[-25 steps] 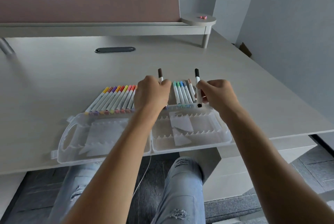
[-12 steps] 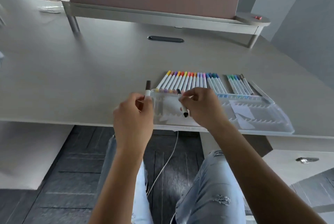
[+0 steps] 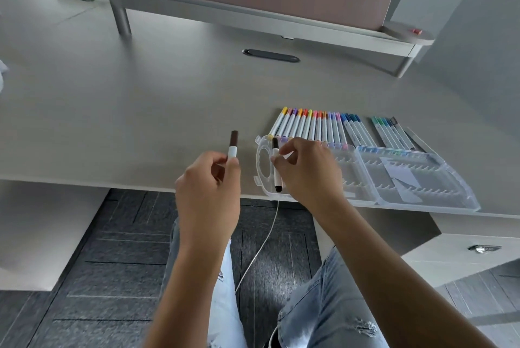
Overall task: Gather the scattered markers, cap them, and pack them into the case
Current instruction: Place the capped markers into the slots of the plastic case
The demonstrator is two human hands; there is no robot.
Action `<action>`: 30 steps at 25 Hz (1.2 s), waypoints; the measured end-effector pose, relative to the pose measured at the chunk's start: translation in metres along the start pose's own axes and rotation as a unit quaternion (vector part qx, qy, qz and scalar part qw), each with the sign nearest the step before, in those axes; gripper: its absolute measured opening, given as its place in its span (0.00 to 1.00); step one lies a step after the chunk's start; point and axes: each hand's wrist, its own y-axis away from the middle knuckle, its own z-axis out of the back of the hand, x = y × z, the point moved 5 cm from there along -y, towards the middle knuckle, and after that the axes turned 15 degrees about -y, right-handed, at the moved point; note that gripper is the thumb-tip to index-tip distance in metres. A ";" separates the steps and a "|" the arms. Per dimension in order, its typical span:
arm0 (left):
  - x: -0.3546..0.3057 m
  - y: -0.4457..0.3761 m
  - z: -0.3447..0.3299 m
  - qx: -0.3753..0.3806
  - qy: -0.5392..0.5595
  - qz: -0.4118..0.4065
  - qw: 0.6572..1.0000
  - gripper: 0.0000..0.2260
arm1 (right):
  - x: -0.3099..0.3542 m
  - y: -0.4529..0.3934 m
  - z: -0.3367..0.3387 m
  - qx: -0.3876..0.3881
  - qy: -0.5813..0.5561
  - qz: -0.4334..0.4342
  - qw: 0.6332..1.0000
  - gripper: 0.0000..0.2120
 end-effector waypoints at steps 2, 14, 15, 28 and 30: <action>-0.001 0.000 -0.002 0.002 0.004 -0.004 1.000 0.08 | 0.001 0.003 0.001 -0.021 0.017 0.023 0.999 0.10; -0.026 -0.001 -0.027 0.027 -0.031 -0.025 0.999 0.08 | -0.020 0.000 0.004 0.009 -0.121 0.028 0.992 0.05; -0.031 -0.002 -0.031 0.029 -0.041 -0.027 0.998 0.08 | -0.024 0.001 0.010 0.003 -0.124 0.032 0.992 0.07; -0.061 -0.002 -0.099 -0.015 -0.275 -0.101 0.956 0.09 | -0.077 0.008 0.053 -0.065 -0.207 0.007 0.976 0.09; -0.058 0.002 -0.097 -0.036 -0.253 -0.112 0.960 0.09 | -0.076 0.010 0.053 -0.066 -0.204 0.015 0.977 0.10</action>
